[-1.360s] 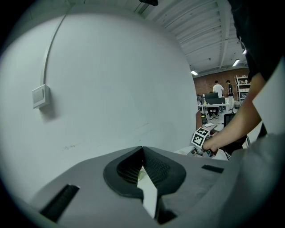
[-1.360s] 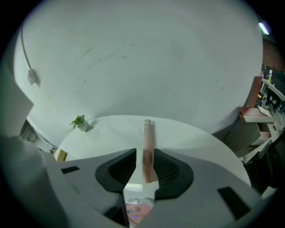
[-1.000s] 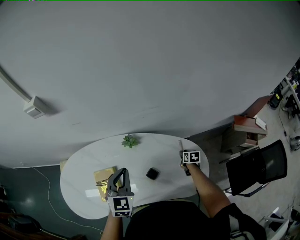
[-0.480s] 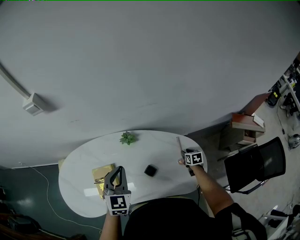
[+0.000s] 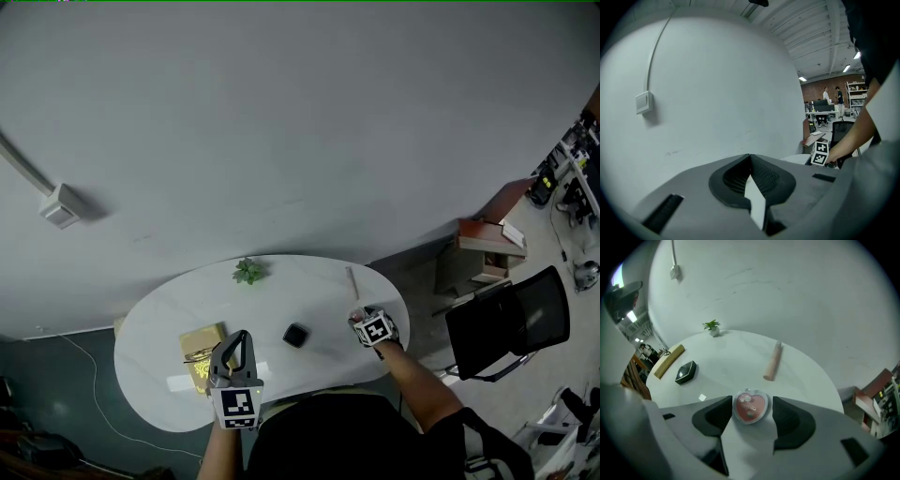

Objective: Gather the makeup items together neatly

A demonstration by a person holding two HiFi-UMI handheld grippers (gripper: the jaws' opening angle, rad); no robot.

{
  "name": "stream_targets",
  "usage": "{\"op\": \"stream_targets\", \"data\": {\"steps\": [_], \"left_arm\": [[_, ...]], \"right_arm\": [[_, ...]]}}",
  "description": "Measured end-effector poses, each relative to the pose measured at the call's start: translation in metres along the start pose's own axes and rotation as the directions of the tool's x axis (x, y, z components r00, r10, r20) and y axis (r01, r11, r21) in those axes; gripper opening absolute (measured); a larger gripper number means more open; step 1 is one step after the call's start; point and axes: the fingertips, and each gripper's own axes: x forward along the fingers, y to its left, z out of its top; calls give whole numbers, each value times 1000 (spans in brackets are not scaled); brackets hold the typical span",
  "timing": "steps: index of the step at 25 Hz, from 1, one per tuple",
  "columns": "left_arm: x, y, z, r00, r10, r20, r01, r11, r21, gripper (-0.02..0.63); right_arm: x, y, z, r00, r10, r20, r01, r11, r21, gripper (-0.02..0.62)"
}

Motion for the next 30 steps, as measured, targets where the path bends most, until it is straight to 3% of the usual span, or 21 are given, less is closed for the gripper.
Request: {"op": "stream_targets", "data": {"steps": [3, 9, 20, 30], "left_arm": [[-5, 0, -7, 1000, 9, -15, -10, 1000, -11, 21], [-13, 3, -13, 999, 33, -24, -34, 999, -29, 21], [-11, 21, -19, 997, 68, -36, -70, 996, -48, 21], [3, 41, -30, 995, 74, -72, -78, 996, -52, 21]], "right_arm": [[0, -2, 6, 1000, -26, 14, 27, 998, -52, 266], [-8, 9, 13, 1000, 12, 27, -11, 999, -33, 244], [6, 22, 90, 994, 61, 90, -59, 998, -22, 244], [41, 8, 114, 999, 25, 46, -26, 1000, 9, 245]]}}
